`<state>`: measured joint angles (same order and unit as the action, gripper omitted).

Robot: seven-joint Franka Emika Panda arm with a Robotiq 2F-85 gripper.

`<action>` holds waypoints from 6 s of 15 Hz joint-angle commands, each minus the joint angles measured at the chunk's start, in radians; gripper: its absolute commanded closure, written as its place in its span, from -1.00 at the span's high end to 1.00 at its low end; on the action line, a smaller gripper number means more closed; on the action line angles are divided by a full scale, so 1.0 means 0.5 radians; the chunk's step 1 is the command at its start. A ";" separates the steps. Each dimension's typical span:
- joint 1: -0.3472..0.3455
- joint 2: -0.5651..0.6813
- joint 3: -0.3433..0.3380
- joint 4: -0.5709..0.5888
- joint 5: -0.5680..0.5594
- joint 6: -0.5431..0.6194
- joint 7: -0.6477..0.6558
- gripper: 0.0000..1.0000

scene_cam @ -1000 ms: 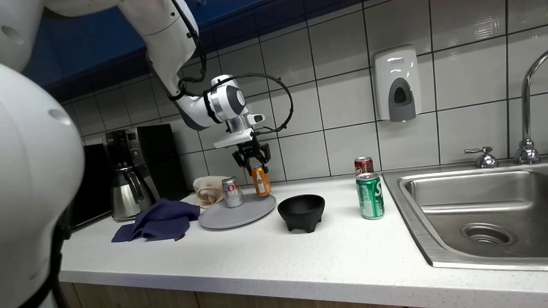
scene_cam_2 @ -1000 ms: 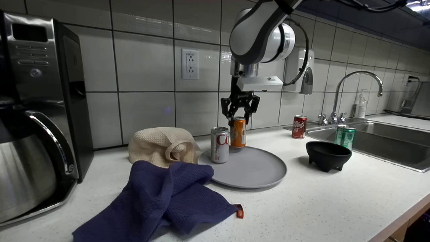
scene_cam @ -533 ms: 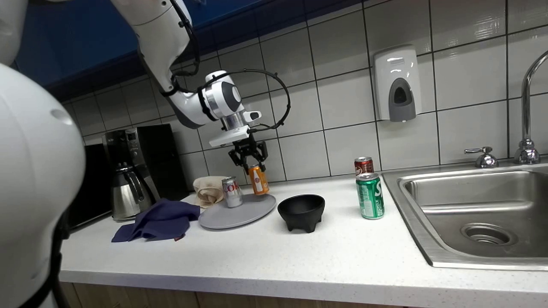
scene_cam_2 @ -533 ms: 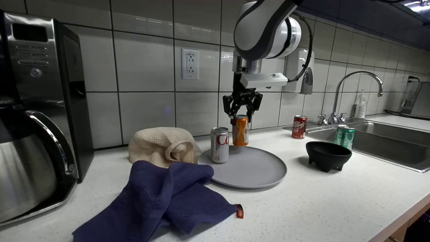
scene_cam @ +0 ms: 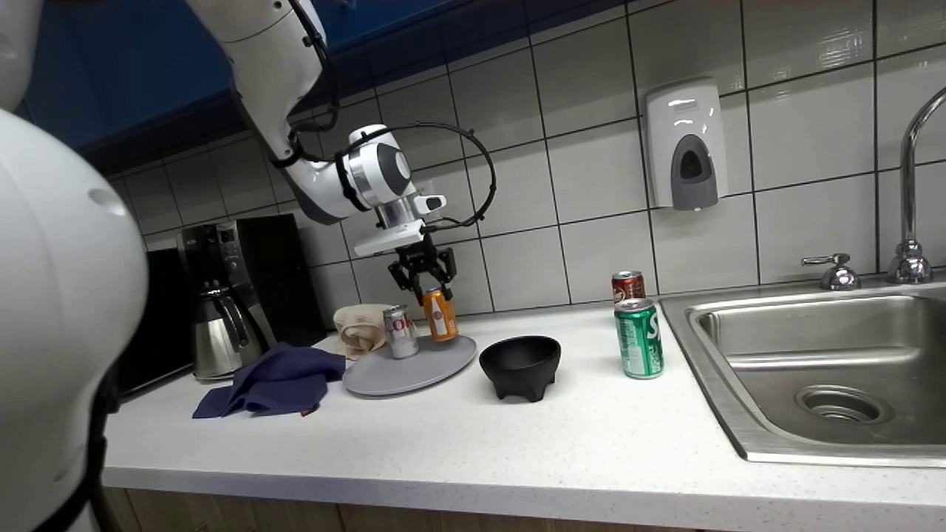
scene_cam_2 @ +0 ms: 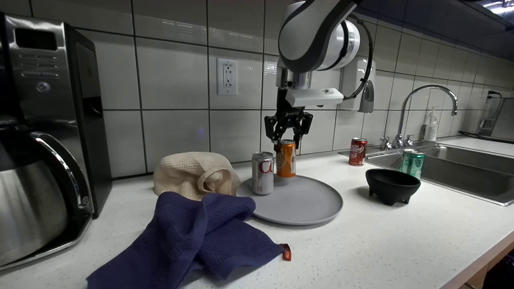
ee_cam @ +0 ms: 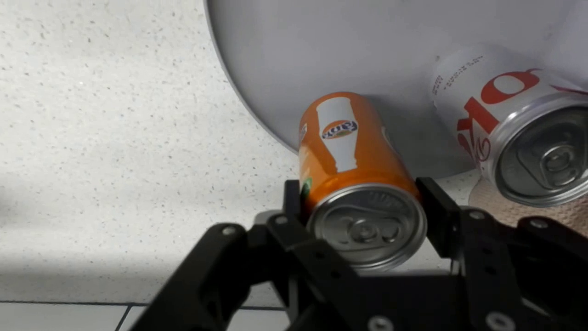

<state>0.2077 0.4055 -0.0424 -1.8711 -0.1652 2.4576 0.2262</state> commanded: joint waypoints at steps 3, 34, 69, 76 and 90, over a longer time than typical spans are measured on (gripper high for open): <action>0.012 -0.069 0.023 -0.050 -0.044 -0.008 0.104 -0.23; -0.018 -0.180 -0.125 -0.139 -0.135 0.141 0.363 1.00; -0.675 0.102 -0.232 0.174 0.309 -0.020 -0.114 1.00; -0.730 0.279 -0.235 0.405 0.336 -0.134 -0.099 1.00; -0.798 0.505 -0.243 0.765 0.378 -0.345 -0.075 1.00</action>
<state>-0.1720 0.6246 -0.1689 -1.5658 0.0013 2.3426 0.2074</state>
